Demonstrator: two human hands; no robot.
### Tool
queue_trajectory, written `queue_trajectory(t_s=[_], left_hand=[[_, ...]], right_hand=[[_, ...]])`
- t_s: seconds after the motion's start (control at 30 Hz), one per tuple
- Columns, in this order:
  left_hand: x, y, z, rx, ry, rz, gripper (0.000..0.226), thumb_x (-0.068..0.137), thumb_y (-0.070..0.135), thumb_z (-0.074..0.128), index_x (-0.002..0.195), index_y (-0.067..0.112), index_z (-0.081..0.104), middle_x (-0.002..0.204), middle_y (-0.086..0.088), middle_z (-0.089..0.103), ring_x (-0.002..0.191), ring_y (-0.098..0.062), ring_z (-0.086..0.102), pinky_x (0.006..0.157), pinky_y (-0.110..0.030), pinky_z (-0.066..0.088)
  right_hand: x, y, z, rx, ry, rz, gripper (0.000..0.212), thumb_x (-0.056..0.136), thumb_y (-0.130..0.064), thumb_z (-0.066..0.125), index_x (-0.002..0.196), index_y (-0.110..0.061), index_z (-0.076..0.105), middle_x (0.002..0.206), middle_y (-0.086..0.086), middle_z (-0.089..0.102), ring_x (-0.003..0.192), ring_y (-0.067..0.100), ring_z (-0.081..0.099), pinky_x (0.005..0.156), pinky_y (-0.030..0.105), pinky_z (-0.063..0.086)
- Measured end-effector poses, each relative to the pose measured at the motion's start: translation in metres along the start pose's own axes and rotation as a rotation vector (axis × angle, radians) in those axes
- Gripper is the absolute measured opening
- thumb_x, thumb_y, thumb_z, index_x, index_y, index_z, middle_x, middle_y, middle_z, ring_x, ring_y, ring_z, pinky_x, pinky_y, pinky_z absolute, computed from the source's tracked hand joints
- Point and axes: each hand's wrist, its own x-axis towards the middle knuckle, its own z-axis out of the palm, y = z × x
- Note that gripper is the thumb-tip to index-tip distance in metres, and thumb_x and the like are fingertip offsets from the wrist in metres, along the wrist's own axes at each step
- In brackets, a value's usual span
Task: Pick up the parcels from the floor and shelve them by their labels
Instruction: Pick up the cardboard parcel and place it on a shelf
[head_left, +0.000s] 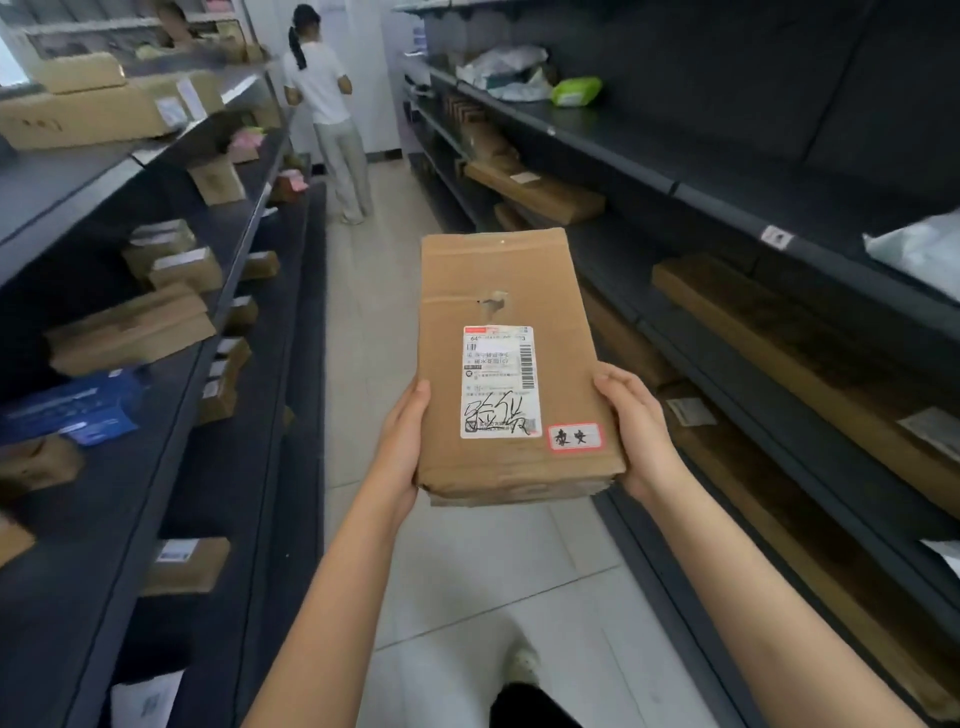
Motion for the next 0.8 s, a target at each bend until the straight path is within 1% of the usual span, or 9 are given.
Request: queue_trajectory(t_s=[0.07, 0.17, 0.2, 0.3, 0.4, 0.5, 0.63, 0.7, 0.8], left_hand=[[0.060, 0.009, 0.009, 0.000, -0.019, 0.000, 0.043, 0.102, 0.038, 0.041, 0.136, 0.017, 0.059, 0.126, -0.003, 0.071, 0.114, -0.016, 0.067, 0.089, -0.026, 0.054], [0.148, 0.035, 0.021, -0.005, -0.038, -0.024, 0.041, 0.102, 0.039, 0.041, 0.132, 0.019, 0.062, 0.122, -0.001, 0.073, 0.109, -0.015, 0.069, 0.090, -0.030, 0.054], [0.177, 0.046, 0.024, -0.003, -0.041, -0.029, 0.039, 0.102, 0.038, 0.040, 0.127, 0.020, 0.065, 0.116, 0.001, 0.075, 0.105, -0.014, 0.070, 0.088, -0.030, 0.055], [0.261, 0.083, 0.032, -0.021, -0.048, -0.066, 0.036, 0.103, 0.039, 0.035, 0.102, 0.028, 0.069, 0.092, 0.010, 0.079, 0.086, -0.006, 0.071, 0.074, -0.028, 0.053], [0.343, 0.112, 0.036, -0.001, -0.086, -0.074, 0.041, 0.102, 0.039, 0.032, 0.095, 0.027, 0.071, 0.081, 0.011, 0.080, 0.080, -0.006, 0.072, 0.072, -0.028, 0.052], [0.435, 0.123, 0.039, -0.021, -0.129, -0.078, 0.043, 0.101, 0.036, 0.032, 0.105, 0.021, 0.071, 0.089, 0.006, 0.080, 0.094, -0.015, 0.070, 0.077, -0.029, 0.052], [0.567, 0.138, 0.055, 0.036, -0.265, -0.082, 0.048, 0.102, 0.033, 0.031, 0.133, 0.012, 0.061, 0.123, -0.006, 0.071, 0.095, -0.014, 0.068, 0.070, -0.024, 0.054], [0.634, 0.160, 0.069, 0.062, -0.344, -0.040, 0.046, 0.104, 0.032, 0.031, 0.140, 0.015, 0.055, 0.122, -0.001, 0.070, 0.096, -0.009, 0.067, 0.070, -0.020, 0.054], [0.727, 0.203, 0.098, 0.098, -0.451, 0.025, 0.041, 0.105, 0.034, 0.031, 0.138, 0.028, 0.055, 0.105, 0.017, 0.073, 0.096, 0.000, 0.068, 0.074, -0.017, 0.053]], right_hand=[[0.054, -0.005, 0.011, 0.015, 0.023, -0.009, 0.033, 0.093, -0.027, 0.058, 0.123, -0.012, 0.058, 0.123, 0.013, 0.066, 0.109, 0.028, 0.066, 0.083, 0.034, 0.056], [0.132, -0.023, 0.033, 0.027, 0.034, -0.004, 0.035, 0.093, -0.030, 0.058, 0.124, -0.014, 0.058, 0.121, 0.012, 0.067, 0.110, 0.028, 0.066, 0.083, 0.035, 0.057], [0.158, -0.031, 0.042, 0.031, 0.038, -0.001, 0.034, 0.093, -0.030, 0.058, 0.124, -0.015, 0.059, 0.121, 0.011, 0.068, 0.110, 0.029, 0.066, 0.083, 0.035, 0.057], [0.236, -0.056, 0.072, 0.044, 0.059, -0.006, 0.032, 0.094, -0.027, 0.055, 0.124, -0.015, 0.059, 0.121, 0.012, 0.068, 0.107, 0.027, 0.067, 0.080, 0.035, 0.056], [0.312, -0.072, 0.101, 0.038, 0.091, -0.017, 0.032, 0.096, -0.024, 0.052, 0.126, -0.014, 0.058, 0.122, 0.013, 0.067, 0.108, 0.028, 0.066, 0.081, 0.035, 0.056], [0.391, -0.078, 0.125, 0.040, 0.123, -0.043, 0.031, 0.096, -0.022, 0.051, 0.125, -0.015, 0.059, 0.122, 0.012, 0.067, 0.110, 0.028, 0.065, 0.082, 0.034, 0.056], [0.504, -0.081, 0.152, 0.064, 0.205, -0.051, 0.033, 0.095, -0.027, 0.053, 0.128, -0.021, 0.059, 0.120, 0.008, 0.069, 0.106, 0.027, 0.068, 0.078, 0.036, 0.058], [0.560, -0.090, 0.164, 0.111, 0.265, -0.057, 0.036, 0.094, -0.028, 0.055, 0.128, -0.023, 0.060, 0.119, 0.008, 0.070, 0.103, 0.026, 0.070, 0.074, 0.035, 0.057], [0.636, -0.116, 0.183, 0.179, 0.344, -0.084, 0.036, 0.092, -0.028, 0.057, 0.128, -0.022, 0.061, 0.117, 0.009, 0.072, 0.103, 0.027, 0.071, 0.074, 0.035, 0.058]])
